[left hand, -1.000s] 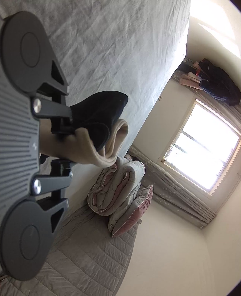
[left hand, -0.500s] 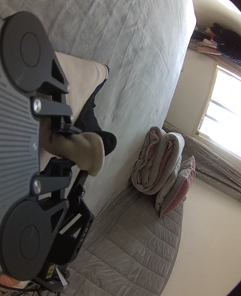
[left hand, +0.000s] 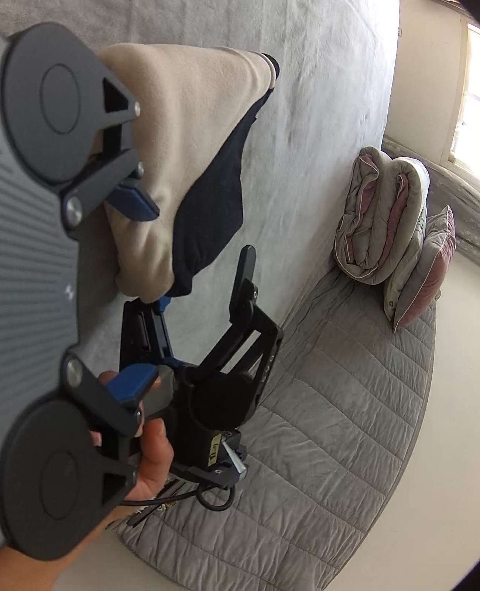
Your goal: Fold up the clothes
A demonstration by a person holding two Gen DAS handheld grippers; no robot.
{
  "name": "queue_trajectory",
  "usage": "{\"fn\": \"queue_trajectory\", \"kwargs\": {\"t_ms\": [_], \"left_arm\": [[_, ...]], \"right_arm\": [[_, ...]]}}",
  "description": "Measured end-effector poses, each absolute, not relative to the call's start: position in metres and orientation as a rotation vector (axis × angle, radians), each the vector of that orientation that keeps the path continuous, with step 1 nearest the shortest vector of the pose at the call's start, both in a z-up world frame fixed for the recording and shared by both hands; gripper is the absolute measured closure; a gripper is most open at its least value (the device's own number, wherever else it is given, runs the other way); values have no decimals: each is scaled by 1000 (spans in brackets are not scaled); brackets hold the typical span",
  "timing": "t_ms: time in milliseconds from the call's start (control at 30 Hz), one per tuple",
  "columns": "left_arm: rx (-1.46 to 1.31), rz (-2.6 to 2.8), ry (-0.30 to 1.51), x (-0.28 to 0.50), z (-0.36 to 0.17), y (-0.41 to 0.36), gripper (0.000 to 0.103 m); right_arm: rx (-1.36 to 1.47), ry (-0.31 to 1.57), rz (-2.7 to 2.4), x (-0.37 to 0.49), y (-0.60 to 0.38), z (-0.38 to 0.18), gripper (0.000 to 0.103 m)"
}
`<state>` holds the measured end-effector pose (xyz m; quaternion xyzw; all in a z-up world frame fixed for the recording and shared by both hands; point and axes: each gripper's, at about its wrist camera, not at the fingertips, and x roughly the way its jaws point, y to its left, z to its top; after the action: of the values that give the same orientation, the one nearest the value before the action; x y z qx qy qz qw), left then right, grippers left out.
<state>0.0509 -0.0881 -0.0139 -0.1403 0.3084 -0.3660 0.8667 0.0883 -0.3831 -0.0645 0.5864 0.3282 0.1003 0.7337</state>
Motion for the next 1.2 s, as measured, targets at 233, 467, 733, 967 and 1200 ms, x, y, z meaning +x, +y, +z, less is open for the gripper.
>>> {"fn": "queue_trajectory", "kwargs": {"t_ms": [233,467,733,967,1200], "left_arm": [[-486,-659,654,62,-24,-27,30],[-514,-593,565,70,-11,-18,34],[-408,-572,606,82,-33,-36,60],[-412,-579,594,85,-27,-36,59],[-374,-587,558,85,-25,-42,63]], "right_arm": [[990,744,182,92,-356,-46,43],[701,644,189,91,-329,-22,80],[638,630,150,104,-347,-32,82],[418,684,115,97,-341,-37,68],[328,530,124,76,-332,-13,63]]}}
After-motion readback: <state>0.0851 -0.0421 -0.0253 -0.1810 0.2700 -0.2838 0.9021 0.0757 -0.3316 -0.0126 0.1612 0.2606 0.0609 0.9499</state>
